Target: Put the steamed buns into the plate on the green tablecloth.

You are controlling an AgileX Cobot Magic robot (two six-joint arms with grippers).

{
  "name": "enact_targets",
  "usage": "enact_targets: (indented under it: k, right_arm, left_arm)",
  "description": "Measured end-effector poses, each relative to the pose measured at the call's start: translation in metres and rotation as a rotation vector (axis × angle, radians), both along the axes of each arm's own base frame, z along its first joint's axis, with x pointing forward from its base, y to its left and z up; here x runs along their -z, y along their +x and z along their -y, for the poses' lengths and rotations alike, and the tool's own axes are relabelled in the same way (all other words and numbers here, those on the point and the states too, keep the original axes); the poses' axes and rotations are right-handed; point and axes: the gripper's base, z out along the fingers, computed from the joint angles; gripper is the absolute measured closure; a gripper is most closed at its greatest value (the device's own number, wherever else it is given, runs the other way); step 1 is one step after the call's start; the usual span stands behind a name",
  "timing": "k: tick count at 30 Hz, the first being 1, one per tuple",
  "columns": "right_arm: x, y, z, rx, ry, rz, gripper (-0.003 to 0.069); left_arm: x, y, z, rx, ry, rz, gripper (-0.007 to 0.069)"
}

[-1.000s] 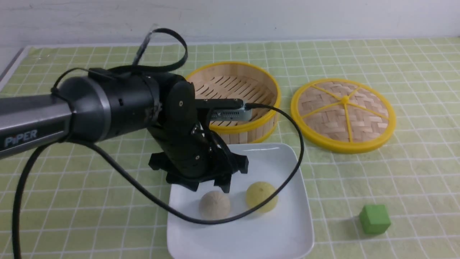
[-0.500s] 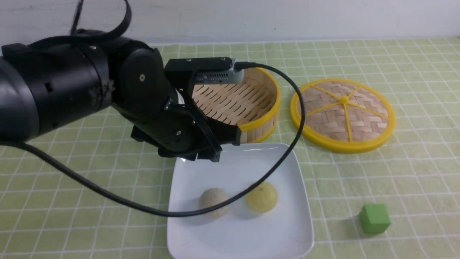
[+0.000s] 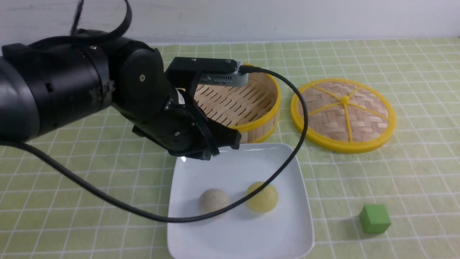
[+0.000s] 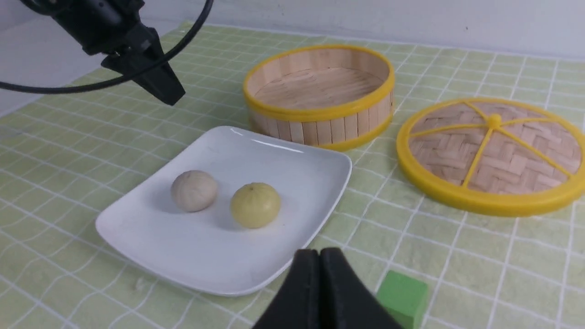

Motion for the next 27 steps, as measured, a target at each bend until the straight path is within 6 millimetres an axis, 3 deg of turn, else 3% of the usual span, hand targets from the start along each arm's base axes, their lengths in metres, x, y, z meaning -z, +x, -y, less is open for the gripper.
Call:
enact_targets:
  k: [17,27]
  right_arm:
    - [-0.003,0.002,0.001,0.014,-0.02,0.057,0.0659]
    - [-0.003,0.002,0.001,0.015,-0.021,0.058,0.0654]
  left_arm:
    - [0.0,0.0,0.0,0.001,-0.001,0.002,0.0617]
    - [0.01,0.003,0.002,0.002,0.02,-0.023,0.0607]
